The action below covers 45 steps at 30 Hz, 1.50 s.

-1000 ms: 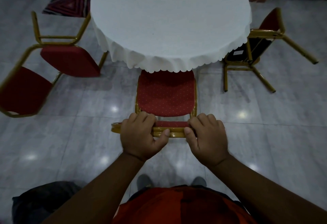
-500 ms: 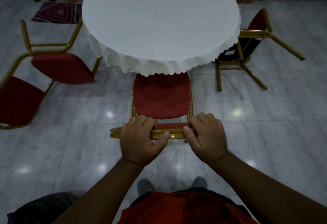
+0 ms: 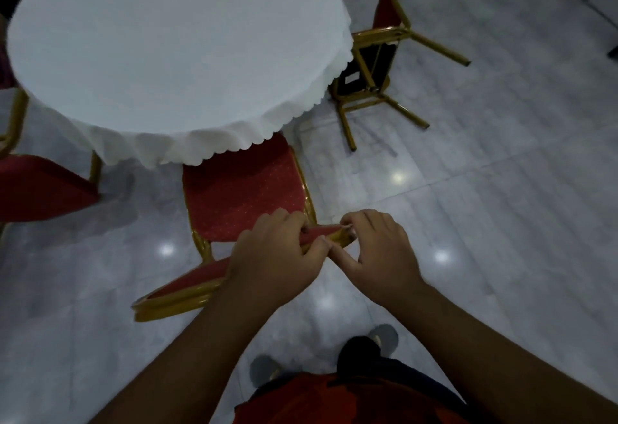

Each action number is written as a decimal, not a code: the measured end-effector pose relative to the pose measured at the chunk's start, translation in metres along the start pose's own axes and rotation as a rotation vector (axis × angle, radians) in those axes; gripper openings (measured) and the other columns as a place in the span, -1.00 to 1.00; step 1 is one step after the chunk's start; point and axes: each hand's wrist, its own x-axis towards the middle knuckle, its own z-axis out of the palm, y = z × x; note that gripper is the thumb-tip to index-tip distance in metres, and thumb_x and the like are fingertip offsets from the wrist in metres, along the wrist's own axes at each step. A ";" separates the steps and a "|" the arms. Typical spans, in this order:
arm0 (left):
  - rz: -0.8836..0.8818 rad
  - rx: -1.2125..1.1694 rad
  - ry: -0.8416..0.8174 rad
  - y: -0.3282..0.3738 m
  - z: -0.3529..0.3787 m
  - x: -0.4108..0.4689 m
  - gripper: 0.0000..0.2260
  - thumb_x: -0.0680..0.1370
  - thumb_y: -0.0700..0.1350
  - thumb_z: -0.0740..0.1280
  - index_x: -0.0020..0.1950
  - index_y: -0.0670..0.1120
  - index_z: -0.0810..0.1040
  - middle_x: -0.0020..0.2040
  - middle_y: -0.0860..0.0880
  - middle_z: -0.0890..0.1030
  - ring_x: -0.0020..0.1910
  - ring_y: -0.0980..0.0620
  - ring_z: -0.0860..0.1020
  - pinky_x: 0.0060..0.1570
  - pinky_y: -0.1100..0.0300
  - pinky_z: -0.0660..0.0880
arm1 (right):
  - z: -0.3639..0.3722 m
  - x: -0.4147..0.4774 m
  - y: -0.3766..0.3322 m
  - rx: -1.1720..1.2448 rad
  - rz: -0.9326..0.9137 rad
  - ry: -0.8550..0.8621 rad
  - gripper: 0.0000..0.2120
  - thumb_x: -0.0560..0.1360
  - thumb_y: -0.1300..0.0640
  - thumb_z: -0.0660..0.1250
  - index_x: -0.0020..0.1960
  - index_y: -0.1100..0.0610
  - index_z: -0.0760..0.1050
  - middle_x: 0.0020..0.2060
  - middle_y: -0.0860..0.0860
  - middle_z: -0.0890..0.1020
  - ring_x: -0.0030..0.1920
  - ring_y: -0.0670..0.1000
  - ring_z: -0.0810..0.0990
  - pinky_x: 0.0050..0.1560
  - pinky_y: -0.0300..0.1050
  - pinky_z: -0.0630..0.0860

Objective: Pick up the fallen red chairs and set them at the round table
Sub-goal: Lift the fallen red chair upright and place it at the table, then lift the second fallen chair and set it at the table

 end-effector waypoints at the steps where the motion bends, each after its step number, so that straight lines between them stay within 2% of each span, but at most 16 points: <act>1: 0.018 -0.014 -0.047 0.012 0.005 0.010 -0.66 0.54 0.30 0.15 0.07 0.10 0.52 -0.01 0.12 0.50 -0.02 0.06 0.48 0.02 -0.01 0.49 | -0.005 0.000 0.013 -0.011 0.045 0.005 -0.51 0.54 -0.40 0.12 0.22 -0.06 0.47 0.11 -0.13 0.55 0.14 -0.06 0.48 0.17 -0.08 0.39; 3: 0.057 -0.021 -0.082 0.039 0.018 0.031 -0.68 0.57 0.25 0.18 0.14 0.08 0.53 0.09 0.10 0.54 0.08 0.03 0.49 0.10 -0.01 0.45 | -0.017 -0.001 0.045 -0.034 0.146 0.009 -0.56 0.58 -0.30 0.17 0.29 -0.05 0.47 0.21 -0.08 0.56 0.24 -0.01 0.48 0.23 -0.04 0.39; 6: 0.105 0.002 -0.108 0.084 0.043 0.066 -0.65 0.61 0.20 0.21 0.27 0.03 0.51 0.21 0.04 0.56 0.20 -0.01 0.49 0.19 0.02 0.42 | -0.045 0.003 0.101 -0.083 0.249 0.003 -0.59 0.60 -0.24 0.17 0.31 -0.03 0.49 0.24 -0.06 0.57 0.27 0.02 0.49 0.26 -0.01 0.38; 11: 0.182 0.058 -0.160 0.174 0.084 0.135 -0.57 0.63 0.19 0.20 0.37 -0.05 0.48 0.31 -0.05 0.56 0.29 -0.06 0.49 0.30 0.03 0.42 | -0.109 0.012 0.211 -0.190 0.395 -0.023 -0.54 0.62 -0.24 0.14 0.36 0.00 0.49 0.30 -0.04 0.57 0.32 0.05 0.49 0.32 0.03 0.38; 15: 0.240 0.097 -0.181 0.253 0.116 0.191 -0.55 0.65 0.15 0.20 0.41 -0.12 0.47 0.35 -0.11 0.55 0.34 -0.09 0.48 0.36 0.06 0.38 | -0.154 0.020 0.295 -0.260 0.530 -0.132 -0.43 0.63 -0.29 0.01 0.46 0.02 0.39 0.41 -0.01 0.50 0.41 0.07 0.43 0.40 0.07 0.34; 20: 0.270 0.140 -0.236 0.332 0.152 0.261 -0.50 0.66 0.15 0.18 0.47 -0.15 0.41 0.44 -0.15 0.48 0.43 -0.12 0.42 0.43 0.05 0.29 | -0.202 0.062 0.367 -0.196 0.557 -0.141 -0.39 0.63 -0.30 0.01 0.51 0.05 0.34 0.49 0.02 0.43 0.49 0.09 0.36 0.47 0.14 0.26; 27: 0.281 0.209 -0.344 0.404 0.182 0.403 -0.41 0.65 0.20 0.17 0.54 -0.17 0.33 0.53 -0.18 0.38 0.52 -0.15 0.33 0.51 0.01 0.23 | -0.257 0.161 0.469 -0.219 0.579 -0.142 -0.41 0.65 -0.27 0.01 0.51 0.09 0.33 0.49 0.04 0.41 0.50 0.09 0.33 0.49 0.15 0.20; 32: 0.313 0.241 -0.390 0.461 0.194 0.515 -0.39 0.66 0.23 0.12 0.58 -0.15 0.27 0.58 -0.16 0.31 0.56 -0.13 0.26 0.53 0.02 0.17 | -0.291 0.236 0.537 -0.239 0.640 -0.171 -0.38 0.65 -0.27 -0.01 0.57 0.08 0.22 0.60 0.05 0.23 0.60 0.08 0.15 0.56 0.16 0.08; 35: 0.321 0.276 -0.401 0.498 0.203 0.575 -0.41 0.67 0.21 0.12 0.56 -0.16 0.30 0.55 -0.18 0.35 0.53 -0.14 0.30 0.51 0.02 0.21 | -0.309 0.279 0.576 -0.216 0.688 -0.188 -0.36 0.65 -0.28 -0.03 0.61 0.07 0.15 0.63 0.04 0.15 0.63 0.07 0.07 0.60 0.16 0.02; 39: 0.331 0.281 -0.411 0.543 0.226 0.647 -0.44 0.64 0.21 0.13 0.49 -0.15 0.39 0.47 -0.18 0.45 0.45 -0.17 0.40 0.45 -0.04 0.32 | -0.332 0.336 0.633 -0.202 0.688 -0.157 -0.37 0.65 -0.27 0.00 0.59 0.07 0.18 0.62 0.04 0.18 0.62 0.06 0.10 0.59 0.16 0.03; 45: 0.283 0.307 -0.440 0.623 0.262 0.751 -0.44 0.65 0.20 0.13 0.49 -0.18 0.38 0.48 -0.21 0.43 0.47 -0.18 0.37 0.45 -0.03 0.29 | -0.359 0.417 0.743 -0.176 0.658 -0.161 -0.37 0.65 -0.26 -0.01 0.58 0.09 0.20 0.61 0.05 0.21 0.61 0.08 0.12 0.58 0.17 0.07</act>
